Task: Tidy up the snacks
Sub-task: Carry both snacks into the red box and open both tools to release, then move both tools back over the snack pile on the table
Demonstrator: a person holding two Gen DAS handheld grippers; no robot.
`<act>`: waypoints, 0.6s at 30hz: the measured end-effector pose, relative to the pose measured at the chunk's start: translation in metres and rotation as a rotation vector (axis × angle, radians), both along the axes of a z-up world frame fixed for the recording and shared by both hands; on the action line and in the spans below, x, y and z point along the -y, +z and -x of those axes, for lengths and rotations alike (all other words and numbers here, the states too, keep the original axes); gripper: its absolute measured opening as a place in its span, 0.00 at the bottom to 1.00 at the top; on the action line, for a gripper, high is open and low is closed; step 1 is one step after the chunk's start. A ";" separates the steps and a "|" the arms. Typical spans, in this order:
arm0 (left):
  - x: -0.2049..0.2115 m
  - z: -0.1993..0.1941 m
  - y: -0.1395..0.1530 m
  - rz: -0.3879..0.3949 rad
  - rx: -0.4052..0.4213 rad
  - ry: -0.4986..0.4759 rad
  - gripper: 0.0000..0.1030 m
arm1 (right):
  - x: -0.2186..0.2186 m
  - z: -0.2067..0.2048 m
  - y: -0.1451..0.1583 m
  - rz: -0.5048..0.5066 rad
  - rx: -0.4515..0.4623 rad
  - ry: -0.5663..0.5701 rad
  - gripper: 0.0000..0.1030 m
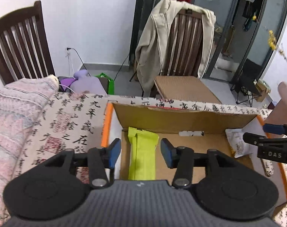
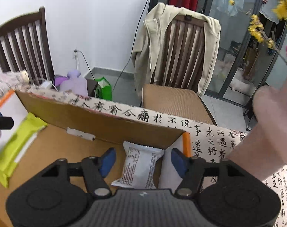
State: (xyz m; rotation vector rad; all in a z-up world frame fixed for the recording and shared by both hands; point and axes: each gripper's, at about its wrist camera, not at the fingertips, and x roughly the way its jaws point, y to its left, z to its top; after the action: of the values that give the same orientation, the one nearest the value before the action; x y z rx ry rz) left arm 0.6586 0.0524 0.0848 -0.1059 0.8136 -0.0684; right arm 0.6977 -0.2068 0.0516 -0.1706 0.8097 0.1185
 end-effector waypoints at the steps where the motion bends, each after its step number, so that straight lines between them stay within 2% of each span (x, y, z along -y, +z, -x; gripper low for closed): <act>1: -0.002 0.006 0.006 -0.001 0.011 -0.001 0.53 | 0.002 0.005 0.006 -0.009 0.009 0.000 0.68; 5: -0.007 0.038 0.030 -0.013 0.044 0.001 0.59 | 0.010 0.031 0.030 -0.023 0.049 0.007 0.79; 8: -0.006 0.073 0.050 -0.024 0.093 -0.008 0.68 | 0.016 0.058 0.048 -0.056 0.080 0.006 0.85; 14: -0.001 0.158 0.086 -0.032 0.187 -0.054 0.76 | 0.028 0.131 0.077 -0.122 0.133 0.020 0.90; 18: 0.004 0.222 0.103 -0.024 0.256 -0.065 0.79 | 0.030 0.186 0.090 -0.118 0.175 0.045 0.90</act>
State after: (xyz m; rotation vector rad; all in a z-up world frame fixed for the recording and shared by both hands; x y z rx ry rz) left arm 0.4363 0.0484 0.1880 -0.0472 0.5615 -0.1308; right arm 0.5118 -0.2372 0.1411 -0.0861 0.6232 0.1906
